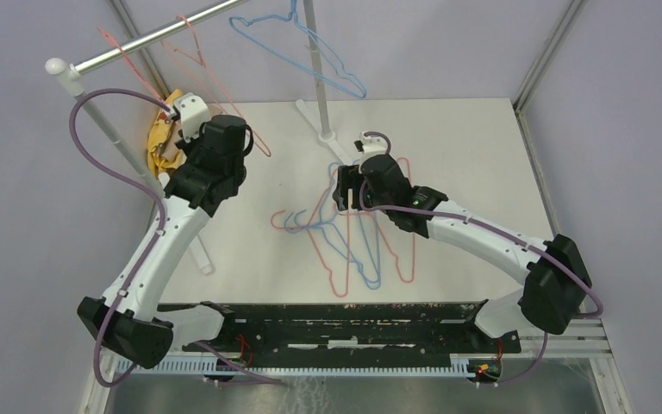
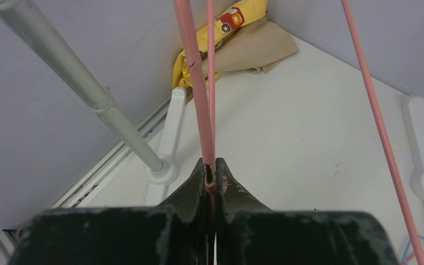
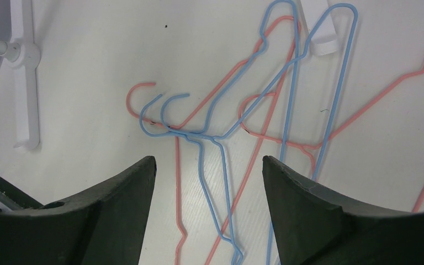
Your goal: Organize the hangers
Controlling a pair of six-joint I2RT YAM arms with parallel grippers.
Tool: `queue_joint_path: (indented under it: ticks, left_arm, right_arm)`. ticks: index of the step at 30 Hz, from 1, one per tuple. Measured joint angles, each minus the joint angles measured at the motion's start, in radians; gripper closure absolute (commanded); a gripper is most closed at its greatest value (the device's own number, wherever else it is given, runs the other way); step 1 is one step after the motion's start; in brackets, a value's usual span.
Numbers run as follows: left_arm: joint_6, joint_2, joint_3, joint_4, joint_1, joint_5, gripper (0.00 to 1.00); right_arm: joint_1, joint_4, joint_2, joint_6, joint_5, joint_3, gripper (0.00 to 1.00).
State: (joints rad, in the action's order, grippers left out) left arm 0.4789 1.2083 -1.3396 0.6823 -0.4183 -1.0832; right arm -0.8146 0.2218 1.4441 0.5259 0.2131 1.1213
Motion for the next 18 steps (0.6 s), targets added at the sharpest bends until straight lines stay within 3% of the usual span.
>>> queue_joint_path:
  ticks: [10, 13, 18]
  left_arm:
    - [-0.032, 0.052, -0.001, -0.010, 0.175, 0.175, 0.97]
    - [-0.032, 0.051, 0.018, -0.021, 0.195, 0.203, 0.96]
    - [-0.037, 0.009, 0.078, -0.076, 0.196, 0.273, 0.44]
  right_arm:
    - [0.006, 0.003, 0.018, 0.000, -0.011, 0.000, 0.21]
    - [0.006, 0.003, 0.018, 0.000, -0.012, 0.000, 0.16]
    - [0.011, 0.003, 0.019, 0.001, -0.014, 0.000, 0.13]
